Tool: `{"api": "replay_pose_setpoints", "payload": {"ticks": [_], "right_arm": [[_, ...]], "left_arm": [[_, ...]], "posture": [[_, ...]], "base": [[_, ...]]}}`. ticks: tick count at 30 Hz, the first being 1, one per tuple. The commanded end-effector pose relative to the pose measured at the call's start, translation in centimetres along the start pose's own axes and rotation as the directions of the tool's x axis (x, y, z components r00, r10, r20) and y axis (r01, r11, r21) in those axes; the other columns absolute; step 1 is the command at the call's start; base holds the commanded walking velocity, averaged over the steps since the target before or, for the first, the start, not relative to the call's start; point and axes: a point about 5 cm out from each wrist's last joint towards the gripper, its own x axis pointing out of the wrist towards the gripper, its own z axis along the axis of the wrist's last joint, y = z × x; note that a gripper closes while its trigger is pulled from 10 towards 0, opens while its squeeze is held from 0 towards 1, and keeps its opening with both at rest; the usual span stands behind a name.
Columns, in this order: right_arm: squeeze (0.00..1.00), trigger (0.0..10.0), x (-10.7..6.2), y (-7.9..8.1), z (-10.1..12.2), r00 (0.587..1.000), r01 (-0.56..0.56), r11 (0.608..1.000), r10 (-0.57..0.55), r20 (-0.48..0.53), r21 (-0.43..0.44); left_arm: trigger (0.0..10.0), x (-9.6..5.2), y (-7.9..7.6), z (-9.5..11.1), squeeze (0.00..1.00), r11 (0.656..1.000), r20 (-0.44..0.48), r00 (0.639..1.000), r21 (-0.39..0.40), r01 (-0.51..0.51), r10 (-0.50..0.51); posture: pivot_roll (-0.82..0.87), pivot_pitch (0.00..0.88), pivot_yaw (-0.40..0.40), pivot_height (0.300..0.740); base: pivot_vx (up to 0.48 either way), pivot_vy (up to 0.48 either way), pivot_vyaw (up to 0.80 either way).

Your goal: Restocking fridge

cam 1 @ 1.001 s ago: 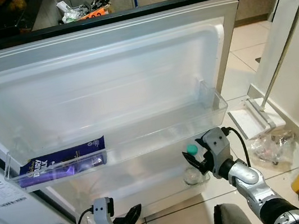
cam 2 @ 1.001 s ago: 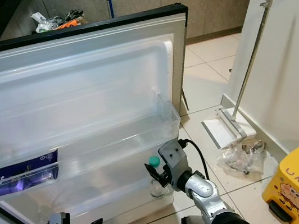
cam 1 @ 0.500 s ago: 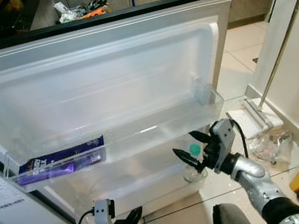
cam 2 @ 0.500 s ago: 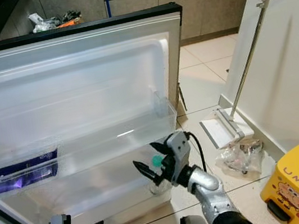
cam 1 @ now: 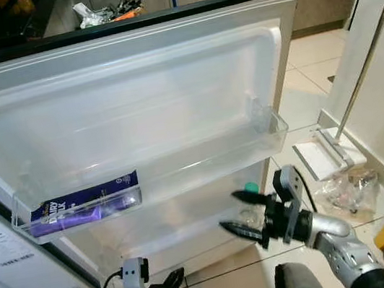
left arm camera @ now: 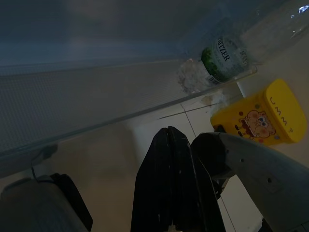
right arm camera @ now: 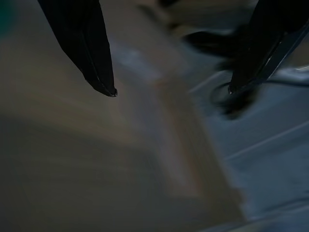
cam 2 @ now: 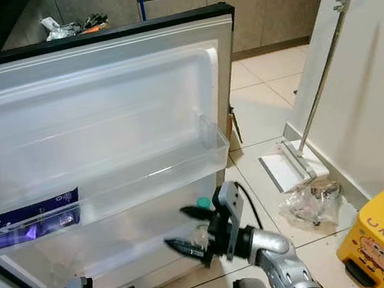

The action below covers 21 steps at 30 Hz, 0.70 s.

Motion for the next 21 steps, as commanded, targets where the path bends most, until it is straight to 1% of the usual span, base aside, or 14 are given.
{"api": "replay_pose_setpoints", "payload": {"ticks": [1,4,5,6,7,8,10,11,12,13,14,16,19,21], "right_arm": [[0.0,10.0,0.0,1.0,0.2,0.995,-0.097,0.995,0.097,-0.005,0.028],[0.0,10.0,0.0,1.3,0.2,0.992,-0.129,0.991,0.129,-0.01,0.039],[0.0,10.0,-0.2,2.1,-0.3,0.981,-0.185,0.981,0.188,-0.048,0.055],[0.0,10.0,-0.2,2.1,-0.3,0.981,-0.185,0.981,0.188,-0.048,0.055],[0.0,10.0,-0.5,2.6,-1.1,0.969,-0.221,0.972,0.228,-0.093,0.076],[0.0,10.0,-0.5,2.6,-1.1,0.969,-0.221,0.972,0.228,-0.093,0.076],[0.0,10.0,-0.8,2.7,-2.1,0.961,-0.221,0.972,0.232,-0.153,0.084],[0.0,10.0,-1.2,2.5,-3.2,0.954,-0.184,0.98,0.195,-0.227,0.07],[0.0,10.0,-1.2,2.5,-3.2,0.954,-0.184,0.98,0.195,-0.227,0.07],[0.0,10.0,-1.8,1.6,-4.4,0.949,-0.077,0.995,0.091,-0.302,0.057],[0.0,10.0,-1.8,1.6,-4.4,0.949,-0.077,0.995,0.091,-0.302,0.057],[0.0,10.0,-3.0,0.5,-6.1,0.92,0.069,0.997,-0.046,-0.389,0.045],[0.0,10.0,-3.5,0.3,-6.5,0.907,0.111,0.992,-0.079,-0.414,0.053],[0.0,10.0,-5.7,0.5,-8.3,0.871,0.203,0.972,-0.125,-0.476,0.117]], "left_arm": [[10.0,-0.2,-0.2,-0.6,0.0,1.0,-0.025,1.0,-0.014,0.01,-0.01],[10.0,-0.2,-0.2,-0.7,0.0,1.0,-0.026,1.0,-0.015,0.008,-0.008],[10.0,-0.3,-0.1,-0.7,0.0,1.0,-0.027,1.0,-0.016,0.003,-0.004],[10.0,-0.3,-0.1,-0.7,0.0,1.0,-0.027,1.0,-0.016,0.003,-0.004],[10.0,-0.3,0.0,-0.7,0.0,1.0,-0.03,1.0,-0.018,-0.004,0.004],[10.0,-0.3,0.0,-0.7,0.0,1.0,-0.03,1.0,-0.018,-0.004,0.004],[10.0,-0.4,0.1,-0.8,0.0,1.0,-0.034,0.999,-0.019,-0.021,0.02],[10.0,-0.6,0.3,-0.9,0.0,0.999,-0.039,0.998,-0.024,-0.048,0.047],[10.0,-0.6,0.3,-0.9,0.0,0.999,-0.039,0.998,-0.024,-0.048,0.047],[10.0,-0.8,0.5,-1.2,0.0,0.996,-0.05,0.995,-0.029,-0.09,0.088],[10.0,-0.8,0.5,-1.2,0.0,0.996,-0.05,0.995,-0.029,-0.09,0.088],[10.0,-1.3,0.9,-1.6,0.0,0.989,-0.067,0.988,-0.04,-0.145,0.142],[10.0,-1.5,1.0,-1.7,0.0,0.986,-0.073,0.985,-0.044,-0.159,0.156],[10.0,-2.3,1.4,-2.4,0.0,0.975,-0.098,0.973,-0.06,-0.216,0.209]], "posture": [[-0.09,0.024,-0.025,0.558],[-0.09,0.024,-0.025,0.558],[-0.09,0.024,-0.025,0.558],[-0.09,0.024,-0.025,0.558],[-0.09,0.024,-0.025,0.558],[-0.09,0.024,-0.025,0.558],[-0.09,0.023,-0.026,0.558],[-0.09,0.023,-0.026,0.558],[-0.09,0.023,-0.026,0.558],[-0.09,0.023,-0.026,0.558],[-0.09,0.023,-0.026,0.558],[-0.09,0.02,-0.027,0.558],[-0.09,0.02,-0.027,0.558],[-0.1,0.022,-0.027,0.558]], "base": [[0.0,0.0,0.0],[0.0,0.0,0.0],[0.0,0.0,0.0],[0.0,0.0,0.0],[0.0,0.0,0.0],[0.0,0.0,0.0],[0.0,0.0,0.0],[0.0,0.0,0.0],[0.0,0.0,0.0],[0.0,0.0,0.0],[0.0,0.0,0.0],[0.0,0.0,0.0],[0.0,0.0,0.0],[0.0,0.0,0.0]]}}
